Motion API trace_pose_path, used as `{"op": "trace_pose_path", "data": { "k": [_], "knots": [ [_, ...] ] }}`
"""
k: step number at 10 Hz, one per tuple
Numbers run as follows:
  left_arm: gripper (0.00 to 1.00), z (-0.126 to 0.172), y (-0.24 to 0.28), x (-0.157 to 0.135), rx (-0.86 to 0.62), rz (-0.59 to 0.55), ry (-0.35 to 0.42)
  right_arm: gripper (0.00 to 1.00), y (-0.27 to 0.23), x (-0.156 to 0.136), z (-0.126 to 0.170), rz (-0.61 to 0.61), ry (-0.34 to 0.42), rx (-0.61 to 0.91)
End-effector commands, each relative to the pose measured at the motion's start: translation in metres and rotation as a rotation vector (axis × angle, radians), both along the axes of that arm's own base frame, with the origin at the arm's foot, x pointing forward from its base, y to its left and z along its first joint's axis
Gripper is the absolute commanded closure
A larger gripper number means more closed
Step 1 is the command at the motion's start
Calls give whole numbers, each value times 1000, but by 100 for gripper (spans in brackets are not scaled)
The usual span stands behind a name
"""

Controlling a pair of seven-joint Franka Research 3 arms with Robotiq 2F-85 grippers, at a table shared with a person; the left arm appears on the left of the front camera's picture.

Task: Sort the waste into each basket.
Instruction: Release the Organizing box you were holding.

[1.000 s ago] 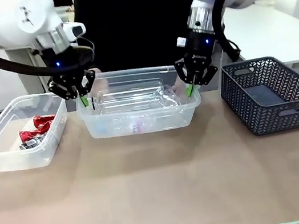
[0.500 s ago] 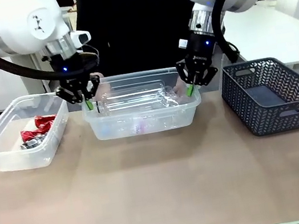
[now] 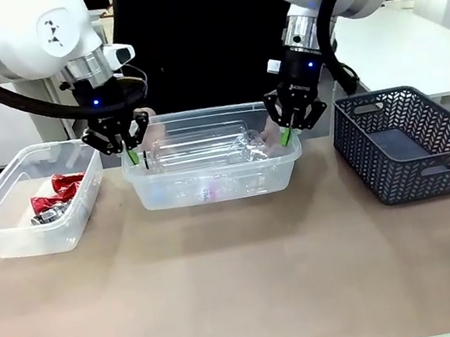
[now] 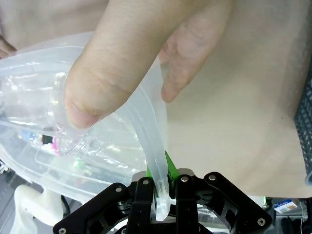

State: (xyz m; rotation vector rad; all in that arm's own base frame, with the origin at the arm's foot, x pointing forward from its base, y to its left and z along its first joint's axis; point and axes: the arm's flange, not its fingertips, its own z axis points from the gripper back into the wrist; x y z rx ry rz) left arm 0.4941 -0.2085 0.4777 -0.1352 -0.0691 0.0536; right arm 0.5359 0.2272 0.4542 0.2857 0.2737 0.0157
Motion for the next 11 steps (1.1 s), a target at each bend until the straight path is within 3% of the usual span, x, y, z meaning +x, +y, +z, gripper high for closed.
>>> {"op": "trace_pose_path", "data": {
  "k": [1,3,4,5,6,8,9,10,11],
  "knots": [
    [96,2,2,-3,1,4,-4,95,0,0,2,0,-6,2],
    [96,2,2,-3,1,4,-4,95,0,0,2,0,-6,2],
    [58,0,0,0,0,0,1,49,0,0,0,0,1,0],
    [37,2,-2,-2,14,-18,-3,36,-18,-11,12,-52,-106,41],
    [0,4,-3,-4,8,-25,-18,0,-31,-20,21,-82,-205,80],
    [0,17,4,-15,0,-21,-64,0,-47,-32,36,-106,-360,158],
    [13,28,11,-24,-16,-12,-103,13,-55,-38,45,-99,-435,202],
    [3,35,18,-33,-58,-32,-141,3,-60,-42,47,-76,-450,231],
    [0,38,23,-38,-99,-66,-166,0,-65,-44,46,-78,-448,234]
  ]
}}
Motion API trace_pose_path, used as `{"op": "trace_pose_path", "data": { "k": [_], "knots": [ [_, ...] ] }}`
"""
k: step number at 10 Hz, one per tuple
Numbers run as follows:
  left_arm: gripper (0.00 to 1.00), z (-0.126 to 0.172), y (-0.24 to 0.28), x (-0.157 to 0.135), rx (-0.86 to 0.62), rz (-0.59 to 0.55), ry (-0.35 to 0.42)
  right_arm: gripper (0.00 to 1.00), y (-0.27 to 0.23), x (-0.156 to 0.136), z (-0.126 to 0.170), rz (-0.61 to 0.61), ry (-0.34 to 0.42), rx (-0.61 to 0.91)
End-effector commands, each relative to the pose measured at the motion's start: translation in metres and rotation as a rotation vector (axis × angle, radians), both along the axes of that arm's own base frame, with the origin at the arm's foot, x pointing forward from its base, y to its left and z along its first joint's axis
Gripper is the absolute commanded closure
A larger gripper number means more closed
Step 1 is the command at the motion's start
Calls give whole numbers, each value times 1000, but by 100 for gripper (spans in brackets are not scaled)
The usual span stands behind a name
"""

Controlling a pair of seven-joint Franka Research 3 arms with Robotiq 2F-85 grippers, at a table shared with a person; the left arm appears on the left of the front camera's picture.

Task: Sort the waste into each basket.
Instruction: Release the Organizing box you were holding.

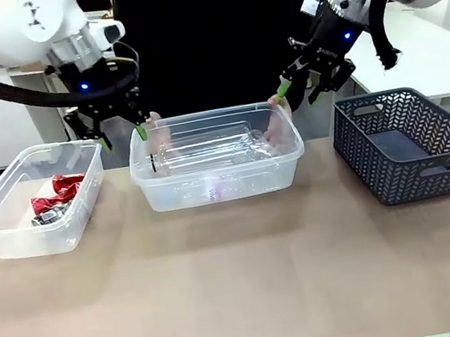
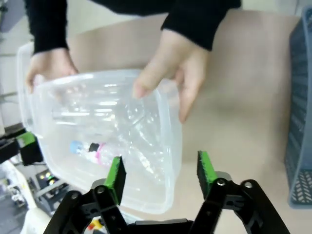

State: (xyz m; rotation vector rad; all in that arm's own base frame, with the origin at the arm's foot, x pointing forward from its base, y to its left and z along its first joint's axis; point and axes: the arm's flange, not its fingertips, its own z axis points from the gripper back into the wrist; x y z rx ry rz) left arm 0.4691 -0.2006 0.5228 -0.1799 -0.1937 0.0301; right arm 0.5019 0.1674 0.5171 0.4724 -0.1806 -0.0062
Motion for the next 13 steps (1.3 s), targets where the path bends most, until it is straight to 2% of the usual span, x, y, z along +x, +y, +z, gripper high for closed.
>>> {"op": "trace_pose_path", "data": {
  "k": [1,3,4,5,11,12,13],
  "knots": [
    [0,-9,18,-14,-100,-72,-64,0,-8,-10,-20,52,-12,42],
    [0,-14,26,-7,-254,-67,-121,0,-9,-12,-23,68,-49,45],
    [0,5,12,-7,-92,-30,-73,0,-5,-10,-24,87,-39,33],
    [0,5,12,-7,-92,-30,-73,0,-6,-8,-20,44,-3,4],
    [0,5,12,-7,-92,-30,-73,0,-6,-8,-20,44,-3,4],
    [3,2,12,-7,-106,-46,-76,0,-6,-8,-20,44,-3,4],
    [0,15,14,-10,-72,-35,-94,0,-5,-9,-22,54,-3,1]
  ]
}}
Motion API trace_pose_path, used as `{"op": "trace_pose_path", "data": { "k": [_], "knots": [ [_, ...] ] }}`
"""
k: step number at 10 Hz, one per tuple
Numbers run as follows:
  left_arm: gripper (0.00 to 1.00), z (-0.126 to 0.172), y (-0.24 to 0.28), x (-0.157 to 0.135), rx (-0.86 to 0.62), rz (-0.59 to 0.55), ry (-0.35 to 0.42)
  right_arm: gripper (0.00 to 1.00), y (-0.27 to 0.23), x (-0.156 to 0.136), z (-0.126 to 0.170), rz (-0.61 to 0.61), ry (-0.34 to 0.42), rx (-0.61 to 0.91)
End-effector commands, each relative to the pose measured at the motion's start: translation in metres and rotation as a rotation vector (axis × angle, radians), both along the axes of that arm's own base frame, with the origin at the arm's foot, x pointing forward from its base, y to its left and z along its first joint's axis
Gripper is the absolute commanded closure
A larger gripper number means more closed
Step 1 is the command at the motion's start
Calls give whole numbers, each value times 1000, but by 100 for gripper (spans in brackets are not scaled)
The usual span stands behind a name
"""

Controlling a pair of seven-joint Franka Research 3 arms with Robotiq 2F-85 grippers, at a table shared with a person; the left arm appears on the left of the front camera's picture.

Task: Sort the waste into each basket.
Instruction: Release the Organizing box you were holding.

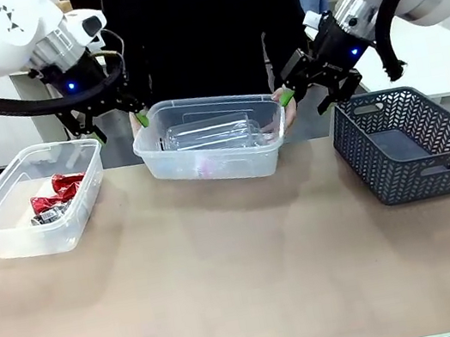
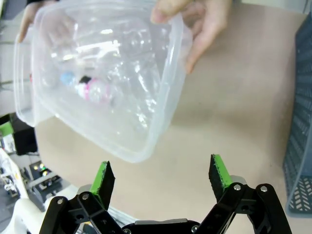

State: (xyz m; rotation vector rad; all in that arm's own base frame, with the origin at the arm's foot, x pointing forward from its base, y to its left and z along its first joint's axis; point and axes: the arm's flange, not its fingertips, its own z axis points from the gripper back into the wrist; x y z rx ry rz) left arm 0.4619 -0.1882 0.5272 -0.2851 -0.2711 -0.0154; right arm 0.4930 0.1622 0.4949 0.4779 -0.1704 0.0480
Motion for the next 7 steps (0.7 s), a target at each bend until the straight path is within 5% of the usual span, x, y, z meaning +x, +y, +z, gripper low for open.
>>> {"op": "trace_pose_path", "data": {
  "k": [1,3,4,6,7],
  "knots": [
    [0,26,8,-15,-82,-45,-52,0,-33,-20,23,-44,62,45],
    [0,49,47,-59,-534,-279,-91,0,-106,-81,78,-13,146,512],
    [0,51,78,-76,-882,-409,-107,0,-145,-103,104,-184,209,746],
    [0,36,129,-80,-1160,-301,-126,0,-198,-124,112,-290,185,1090],
    [0,31,159,-67,-1229,-285,-115,0,-200,-134,103,-361,158,1053]
  ]
}}
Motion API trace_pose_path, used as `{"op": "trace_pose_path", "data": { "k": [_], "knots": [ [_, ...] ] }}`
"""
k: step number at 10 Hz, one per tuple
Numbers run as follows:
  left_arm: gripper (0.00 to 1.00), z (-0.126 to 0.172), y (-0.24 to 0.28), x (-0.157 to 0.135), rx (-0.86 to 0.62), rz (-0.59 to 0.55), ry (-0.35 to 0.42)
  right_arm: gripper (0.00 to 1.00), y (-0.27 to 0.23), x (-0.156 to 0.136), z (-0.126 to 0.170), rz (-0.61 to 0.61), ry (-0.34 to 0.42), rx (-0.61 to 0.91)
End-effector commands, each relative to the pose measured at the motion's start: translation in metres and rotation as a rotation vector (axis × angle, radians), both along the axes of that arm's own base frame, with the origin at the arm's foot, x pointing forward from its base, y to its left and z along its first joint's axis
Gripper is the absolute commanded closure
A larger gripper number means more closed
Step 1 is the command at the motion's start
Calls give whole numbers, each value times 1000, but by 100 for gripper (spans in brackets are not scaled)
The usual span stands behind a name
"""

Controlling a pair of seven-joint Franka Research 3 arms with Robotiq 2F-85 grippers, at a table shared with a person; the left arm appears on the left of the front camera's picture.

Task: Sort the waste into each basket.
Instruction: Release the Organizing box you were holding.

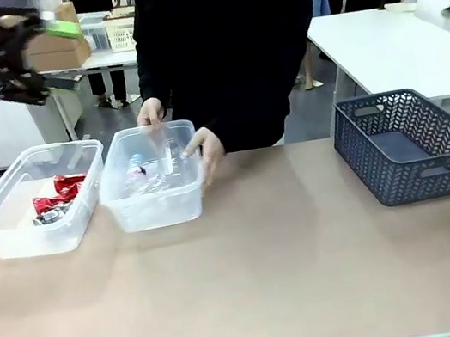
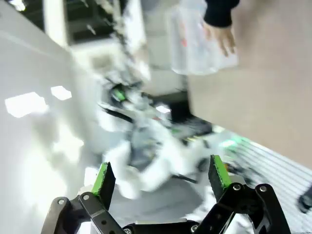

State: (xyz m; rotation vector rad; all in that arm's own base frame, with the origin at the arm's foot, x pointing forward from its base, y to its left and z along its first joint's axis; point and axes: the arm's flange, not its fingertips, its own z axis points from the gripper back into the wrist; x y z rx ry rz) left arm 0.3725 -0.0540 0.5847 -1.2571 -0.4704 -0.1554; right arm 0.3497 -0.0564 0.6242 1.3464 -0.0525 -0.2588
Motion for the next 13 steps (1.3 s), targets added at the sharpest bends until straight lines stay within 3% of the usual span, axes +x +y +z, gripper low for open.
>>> {"op": "trace_pose_path", "data": {
  "k": [1,2,3,13],
  "knots": [
    [0,-35,48,33,-306,-114,131,0,21,3,-38,-222,32,156],
    [0,-44,50,38,-311,-88,199,0,21,7,-47,-249,-2,133],
    [0,-11,35,3,-172,-36,10,0,-12,1,-18,-99,42,93],
    [0,-11,35,3,-172,-36,10,0,-12,1,-18,-99,42,93]
  ]
}}
